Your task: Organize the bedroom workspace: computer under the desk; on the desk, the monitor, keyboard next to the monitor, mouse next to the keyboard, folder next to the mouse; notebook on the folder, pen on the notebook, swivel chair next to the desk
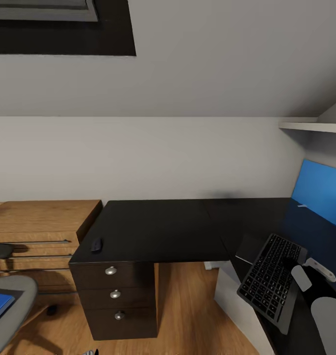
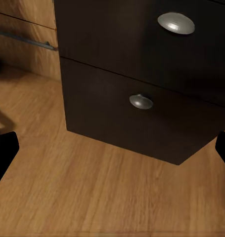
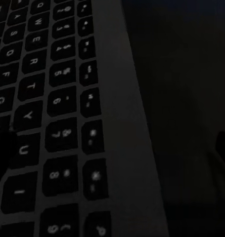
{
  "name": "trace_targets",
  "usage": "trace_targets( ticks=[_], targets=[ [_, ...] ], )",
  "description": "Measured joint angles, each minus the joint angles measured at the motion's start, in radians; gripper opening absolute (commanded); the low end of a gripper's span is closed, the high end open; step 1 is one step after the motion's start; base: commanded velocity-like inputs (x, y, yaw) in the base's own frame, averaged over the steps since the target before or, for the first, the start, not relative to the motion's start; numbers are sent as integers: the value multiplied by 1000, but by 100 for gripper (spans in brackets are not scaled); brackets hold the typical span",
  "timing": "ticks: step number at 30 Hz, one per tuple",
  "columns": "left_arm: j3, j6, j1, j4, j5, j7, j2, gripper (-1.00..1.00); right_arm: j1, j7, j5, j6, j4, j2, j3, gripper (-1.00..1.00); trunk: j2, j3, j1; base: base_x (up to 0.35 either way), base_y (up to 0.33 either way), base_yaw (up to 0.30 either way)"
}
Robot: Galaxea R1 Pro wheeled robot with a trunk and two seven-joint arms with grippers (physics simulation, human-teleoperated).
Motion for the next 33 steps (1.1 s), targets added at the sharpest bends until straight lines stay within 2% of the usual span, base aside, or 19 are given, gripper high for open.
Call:
trace_targets(
  ticks=[5, 9, 33],
  targets=[
    [0, 0, 0, 0, 0, 0, 0, 100, 0, 4, 0, 0, 0, 0, 0, 100, 0, 0, 0, -82, 71, 0],
    [0, -1, 0, 0, -1, 0, 0, 100, 0, 33, 3, 0, 1, 1, 0, 100, 0, 0, 0, -76, 86, 0],
    [0, 1, 0, 0, 0, 0, 0, 100, -1, 31, 21, -1, 25, 2, 7, 100, 0, -7, 0, -5, 5, 9]
  ],
)
